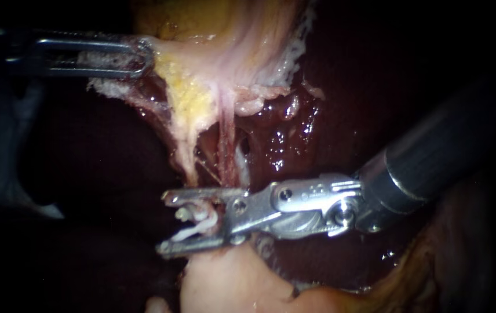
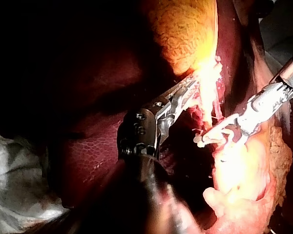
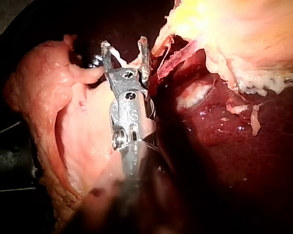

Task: Clipping third clip left tube

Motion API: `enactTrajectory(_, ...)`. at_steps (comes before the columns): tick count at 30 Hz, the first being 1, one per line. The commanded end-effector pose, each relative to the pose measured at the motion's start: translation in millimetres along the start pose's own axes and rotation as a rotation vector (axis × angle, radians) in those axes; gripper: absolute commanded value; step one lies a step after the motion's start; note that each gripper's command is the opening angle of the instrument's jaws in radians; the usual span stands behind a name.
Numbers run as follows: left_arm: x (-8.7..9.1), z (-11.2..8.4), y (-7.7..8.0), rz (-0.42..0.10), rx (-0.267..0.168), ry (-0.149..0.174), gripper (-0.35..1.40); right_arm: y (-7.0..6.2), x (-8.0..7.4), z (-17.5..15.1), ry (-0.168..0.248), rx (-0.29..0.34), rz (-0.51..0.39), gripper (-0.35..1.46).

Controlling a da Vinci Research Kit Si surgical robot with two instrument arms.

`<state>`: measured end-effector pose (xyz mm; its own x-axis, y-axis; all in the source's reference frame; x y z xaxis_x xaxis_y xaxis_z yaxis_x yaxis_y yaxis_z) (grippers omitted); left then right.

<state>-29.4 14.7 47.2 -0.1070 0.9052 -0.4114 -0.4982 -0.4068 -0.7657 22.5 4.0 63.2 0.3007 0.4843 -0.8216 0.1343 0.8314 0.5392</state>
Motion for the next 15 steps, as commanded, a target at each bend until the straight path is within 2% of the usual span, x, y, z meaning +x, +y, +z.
enactTrajectory(1,0.0,0.0,0.0,0.0,-0.001,0.0,-0.35,0.0,0.0,0.0,0.0,0.001,-0.002,0.5)
enactTrajectory(15,0.0,0.0,0.0,0.0,-0.001,0.0,-0.35,-0.4,0.1,-0.5,0.0,0.012,0.008,0.5)
